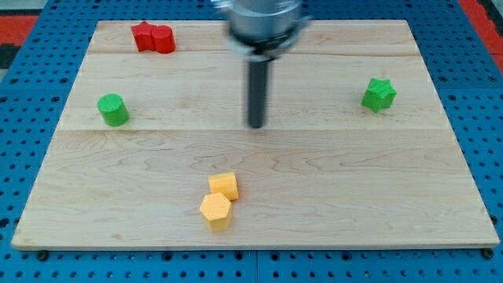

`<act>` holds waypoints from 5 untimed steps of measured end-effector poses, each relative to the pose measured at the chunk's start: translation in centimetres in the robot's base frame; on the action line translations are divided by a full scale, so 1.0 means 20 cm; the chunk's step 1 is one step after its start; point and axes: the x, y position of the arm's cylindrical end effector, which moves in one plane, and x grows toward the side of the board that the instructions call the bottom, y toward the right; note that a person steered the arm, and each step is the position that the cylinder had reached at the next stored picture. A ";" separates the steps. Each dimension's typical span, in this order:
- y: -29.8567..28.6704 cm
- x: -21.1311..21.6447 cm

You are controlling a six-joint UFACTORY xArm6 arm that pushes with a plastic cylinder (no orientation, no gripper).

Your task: Push the green circle diagonal to the green star

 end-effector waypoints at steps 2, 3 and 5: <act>-0.70 0.15; -0.71 0.15; -0.72 0.15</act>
